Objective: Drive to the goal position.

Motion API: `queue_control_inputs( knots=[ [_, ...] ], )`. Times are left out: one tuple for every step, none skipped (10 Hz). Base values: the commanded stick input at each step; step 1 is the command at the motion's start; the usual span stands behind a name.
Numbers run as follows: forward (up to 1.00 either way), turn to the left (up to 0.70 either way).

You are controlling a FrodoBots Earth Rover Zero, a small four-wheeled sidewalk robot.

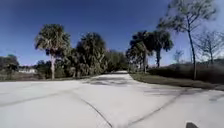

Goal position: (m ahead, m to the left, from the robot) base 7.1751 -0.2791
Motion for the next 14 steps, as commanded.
queue_control_inputs(
  knots=[
    [1.0, -0.02],
    [1.0, 0.0],
    [1.0, 0.0],
    [1.0, 0.0],
    [1.0, 0.0],
    [1.0, 0.0],
    [1.0, 0.0],
    [1.0, 0.0],
    [1.0, 0.0],
    [1.0, 0.0],
    [1.0, 0.01],
    [1.0, 0.03],
    [1.0, 0.04],
    [1.0, 0.03]
  ],
)
